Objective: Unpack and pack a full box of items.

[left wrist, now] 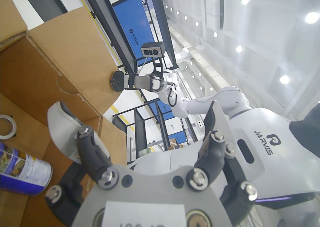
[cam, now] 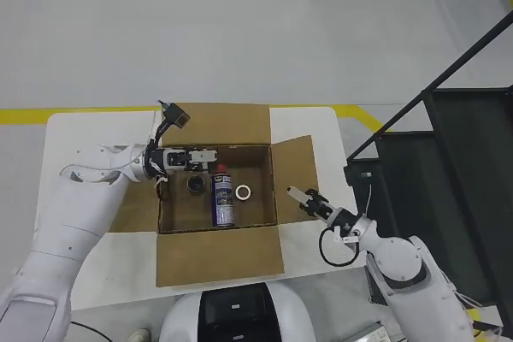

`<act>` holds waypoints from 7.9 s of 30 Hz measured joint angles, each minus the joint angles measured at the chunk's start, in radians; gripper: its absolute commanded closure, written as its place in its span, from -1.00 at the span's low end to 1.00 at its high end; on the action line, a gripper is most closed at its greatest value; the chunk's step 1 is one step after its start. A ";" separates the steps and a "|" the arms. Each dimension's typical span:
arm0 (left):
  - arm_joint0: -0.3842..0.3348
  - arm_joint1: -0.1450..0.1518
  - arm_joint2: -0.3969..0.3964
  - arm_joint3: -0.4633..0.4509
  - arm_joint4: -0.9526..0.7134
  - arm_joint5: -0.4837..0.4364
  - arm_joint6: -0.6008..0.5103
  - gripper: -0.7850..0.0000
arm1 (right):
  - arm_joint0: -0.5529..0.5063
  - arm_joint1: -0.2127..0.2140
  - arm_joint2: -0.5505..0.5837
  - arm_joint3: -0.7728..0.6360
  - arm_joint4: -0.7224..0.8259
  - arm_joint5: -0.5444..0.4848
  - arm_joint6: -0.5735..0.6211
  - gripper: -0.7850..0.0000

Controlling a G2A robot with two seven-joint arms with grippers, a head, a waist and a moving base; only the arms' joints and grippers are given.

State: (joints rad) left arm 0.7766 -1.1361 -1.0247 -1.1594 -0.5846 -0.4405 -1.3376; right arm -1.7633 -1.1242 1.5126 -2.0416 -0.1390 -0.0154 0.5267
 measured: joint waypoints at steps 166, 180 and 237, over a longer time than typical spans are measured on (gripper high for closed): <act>0.461 0.117 -0.601 0.054 -0.222 -0.187 0.156 -1.00 | 0.719 -0.309 -0.777 0.428 -0.920 0.494 0.305 1.00; 0.461 0.117 -0.601 0.054 -0.222 -0.187 0.156 -1.00 | 0.407 -0.227 -0.482 0.122 -0.854 0.131 0.037 1.00; 0.461 0.117 -0.601 0.054 -0.222 -0.187 0.156 -1.00 | 0.042 -0.165 0.206 0.138 -0.463 -0.291 -0.573 1.00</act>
State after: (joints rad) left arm 1.2378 -1.0196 -1.6253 -1.1049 -0.8070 -0.6277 -1.1811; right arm -1.7214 -1.2893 1.7186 -1.9039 -0.6019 -0.3065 -0.0459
